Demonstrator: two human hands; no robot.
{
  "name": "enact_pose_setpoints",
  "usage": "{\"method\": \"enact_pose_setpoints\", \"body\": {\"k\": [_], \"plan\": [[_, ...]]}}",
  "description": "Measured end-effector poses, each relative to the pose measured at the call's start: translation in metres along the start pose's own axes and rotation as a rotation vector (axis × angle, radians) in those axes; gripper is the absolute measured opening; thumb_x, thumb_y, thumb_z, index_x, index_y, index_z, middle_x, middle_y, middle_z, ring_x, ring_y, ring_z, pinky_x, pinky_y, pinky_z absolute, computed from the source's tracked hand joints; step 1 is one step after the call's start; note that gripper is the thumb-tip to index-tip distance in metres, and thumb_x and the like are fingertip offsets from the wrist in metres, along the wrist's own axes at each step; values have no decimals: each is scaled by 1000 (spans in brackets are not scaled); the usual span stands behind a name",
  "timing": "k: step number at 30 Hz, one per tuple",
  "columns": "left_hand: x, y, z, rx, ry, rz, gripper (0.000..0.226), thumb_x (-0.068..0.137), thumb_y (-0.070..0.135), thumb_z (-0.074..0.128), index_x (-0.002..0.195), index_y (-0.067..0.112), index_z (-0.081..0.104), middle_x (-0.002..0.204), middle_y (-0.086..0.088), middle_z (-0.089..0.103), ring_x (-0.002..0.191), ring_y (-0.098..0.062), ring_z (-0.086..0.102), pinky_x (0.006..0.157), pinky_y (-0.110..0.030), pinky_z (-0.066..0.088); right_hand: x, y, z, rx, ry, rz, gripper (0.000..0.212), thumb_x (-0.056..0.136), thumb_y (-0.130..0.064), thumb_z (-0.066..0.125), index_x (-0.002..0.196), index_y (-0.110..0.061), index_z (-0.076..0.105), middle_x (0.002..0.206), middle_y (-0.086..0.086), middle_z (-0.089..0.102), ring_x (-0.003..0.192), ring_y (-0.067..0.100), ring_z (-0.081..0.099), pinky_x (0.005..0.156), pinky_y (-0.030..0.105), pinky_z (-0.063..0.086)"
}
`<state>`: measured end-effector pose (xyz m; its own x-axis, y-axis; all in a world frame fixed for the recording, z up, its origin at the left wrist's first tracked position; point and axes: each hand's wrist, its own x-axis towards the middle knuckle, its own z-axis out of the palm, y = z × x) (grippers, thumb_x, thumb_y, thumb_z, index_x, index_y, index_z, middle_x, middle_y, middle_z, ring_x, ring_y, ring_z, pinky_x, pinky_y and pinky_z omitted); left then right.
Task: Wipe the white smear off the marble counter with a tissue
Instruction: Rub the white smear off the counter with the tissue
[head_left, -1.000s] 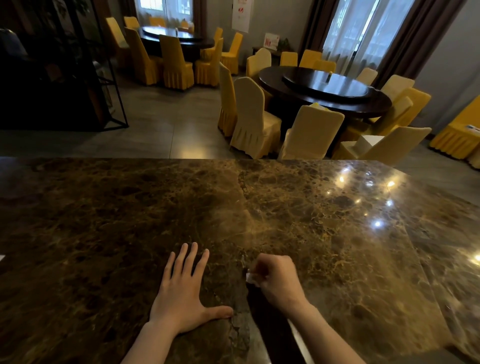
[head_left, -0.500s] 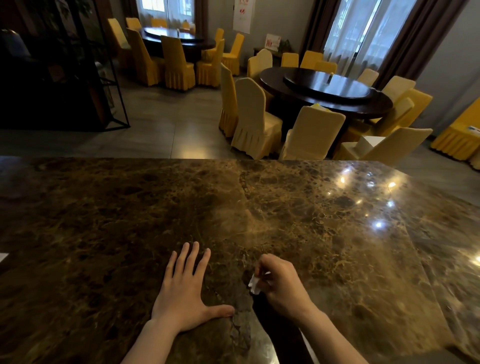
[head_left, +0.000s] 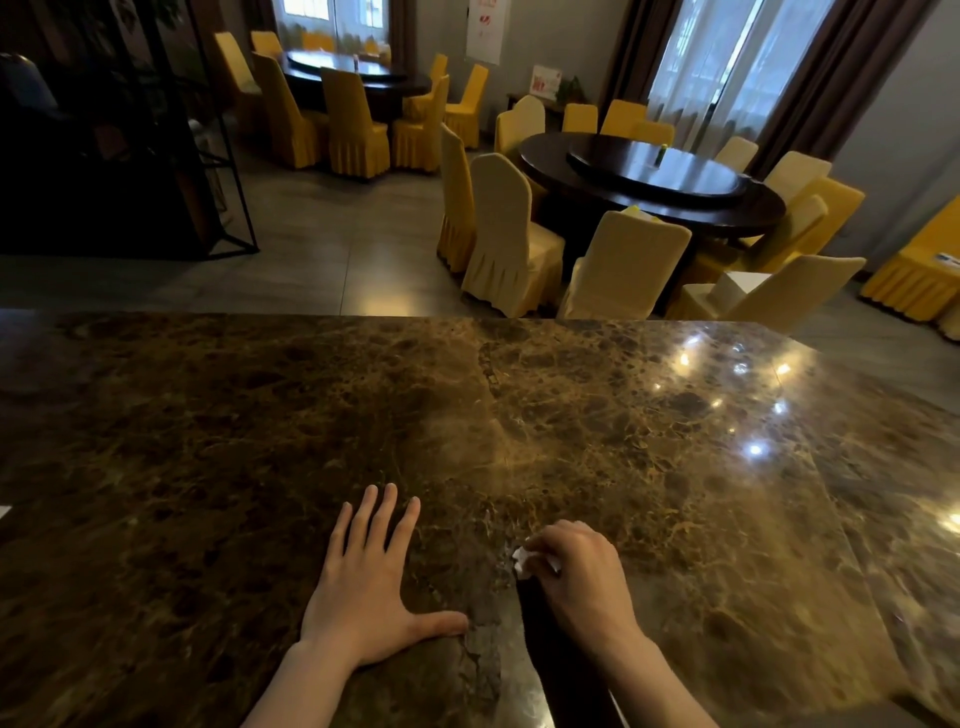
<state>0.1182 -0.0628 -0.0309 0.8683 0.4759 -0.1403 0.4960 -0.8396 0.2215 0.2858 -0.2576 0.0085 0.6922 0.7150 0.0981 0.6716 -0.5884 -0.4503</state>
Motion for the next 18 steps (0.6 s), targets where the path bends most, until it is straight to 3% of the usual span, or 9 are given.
{"method": "enact_pose_setpoints", "body": {"k": [5, 10, 14, 18], "plan": [[0, 1, 1, 23, -6, -8, 148, 48, 120, 14, 161, 33, -24, 169, 2, -34, 151, -20, -40, 129, -52, -18, 19, -12, 1, -12, 87, 59, 13, 84, -12, 71, 86, -22, 79, 87, -9, 71, 88, 13, 61, 75, 28, 48], [0, 0, 1, -9, 0, -7, 148, 47, 120, 18, 160, 34, -25, 169, 2, -34, 150, -19, -41, 126, -49, -22, 3, -14, -1, 2, -82, -85, 12, 75, -14, 70, 79, -23, 77, 81, -11, 71, 84, 10, 63, 70, 26, 47], [0, 1, 1, -17, -10, -5, 147, 48, 120, 20, 160, 34, -25, 168, 3, -35, 150, -18, -42, 127, -51, -19, 26, -1, -13, -32, 92, 107, 14, 82, -10, 71, 85, -21, 79, 88, -4, 76, 86, 15, 68, 76, 33, 55], [1, 0, 1, -2, -18, -11, 147, 48, 120, 19, 159, 34, -27, 168, 3, -37, 149, -19, -43, 128, -52, -18, 7, -19, 4, -26, -86, -127, 16, 78, -9, 71, 77, -25, 72, 81, -11, 69, 82, 7, 61, 73, 31, 54]]}}
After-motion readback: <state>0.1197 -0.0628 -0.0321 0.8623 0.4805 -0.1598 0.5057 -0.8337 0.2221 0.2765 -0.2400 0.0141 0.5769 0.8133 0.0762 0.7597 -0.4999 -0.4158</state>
